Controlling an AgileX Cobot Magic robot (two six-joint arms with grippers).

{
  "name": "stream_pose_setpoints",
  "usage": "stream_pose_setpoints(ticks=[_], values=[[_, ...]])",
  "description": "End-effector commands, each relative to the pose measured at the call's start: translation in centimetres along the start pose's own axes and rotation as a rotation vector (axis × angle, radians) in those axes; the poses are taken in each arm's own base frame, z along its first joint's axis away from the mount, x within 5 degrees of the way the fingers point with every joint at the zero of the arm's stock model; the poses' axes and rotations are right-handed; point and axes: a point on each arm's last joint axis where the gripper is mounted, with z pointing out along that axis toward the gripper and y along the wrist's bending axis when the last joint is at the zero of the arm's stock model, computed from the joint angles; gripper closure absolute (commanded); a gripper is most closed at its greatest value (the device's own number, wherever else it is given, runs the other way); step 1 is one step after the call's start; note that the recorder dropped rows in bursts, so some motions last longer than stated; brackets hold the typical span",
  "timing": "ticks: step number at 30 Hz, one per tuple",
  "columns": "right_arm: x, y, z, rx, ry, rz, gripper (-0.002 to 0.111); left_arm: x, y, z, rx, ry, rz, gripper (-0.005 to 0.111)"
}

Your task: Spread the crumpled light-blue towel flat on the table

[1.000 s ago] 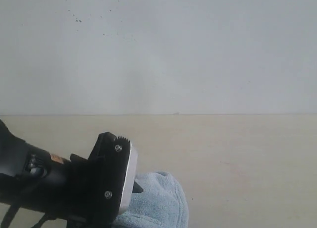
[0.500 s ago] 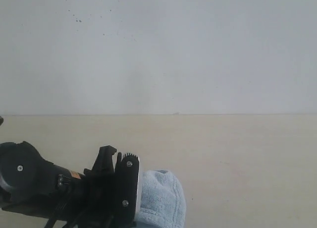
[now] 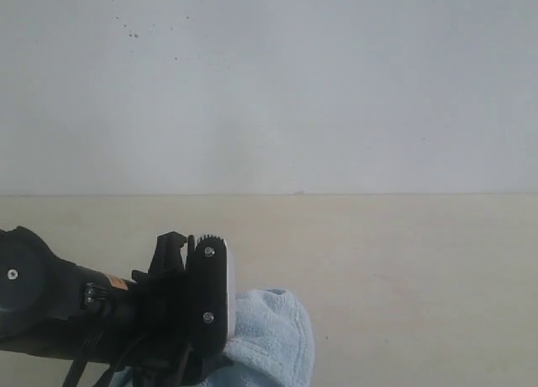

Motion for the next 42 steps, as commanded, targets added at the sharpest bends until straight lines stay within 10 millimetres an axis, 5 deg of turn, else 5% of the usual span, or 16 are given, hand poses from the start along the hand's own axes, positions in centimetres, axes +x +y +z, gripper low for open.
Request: stream_pose_setpoints(ticks=[1, 6, 11, 19, 26, 29, 34, 37, 42], values=[[-0.1, 0.0, 0.0, 0.001, -0.013, 0.002, 0.107, -0.2, -1.1, -0.2, 0.114, -0.014, -0.012, 0.064], [-0.1, 0.0, 0.0, 0.001, -0.013, 0.002, 0.107, -0.3, -1.6, -0.3, 0.173, -0.033, -0.009, 0.038], [-0.1, 0.0, 0.0, 0.001, -0.013, 0.002, 0.107, -0.3, -0.6, -0.2, 0.062, -0.027, -0.049, 0.04], [-0.1, 0.0, 0.0, 0.001, -0.013, 0.002, 0.107, -0.1, 0.3, -0.2, -0.038, -0.013, -0.046, 0.063], [-0.1, 0.0, 0.0, 0.001, -0.013, 0.002, 0.107, -0.2, 0.2, -0.2, -0.035, -0.013, -0.046, 0.103], [-0.1, 0.0, 0.0, 0.001, -0.013, 0.002, 0.107, -0.3, 0.4, -0.6, -0.046, -0.022, -0.042, 0.103], [-0.1, 0.0, 0.0, 0.001, -0.013, 0.002, 0.107, -2.2, 2.6, -5.0, -0.235, -0.115, 0.008, 0.103], [-0.1, 0.0, 0.0, 0.001, -0.013, 0.002, 0.107, -3.2, 3.8, -9.7, -0.379, -0.24, -0.174, 0.103], [-0.1, 0.0, 0.0, 0.001, -0.013, 0.002, 0.107, -2.9, 3.8, -14.6, -0.486, -0.364, -0.342, 0.103]])
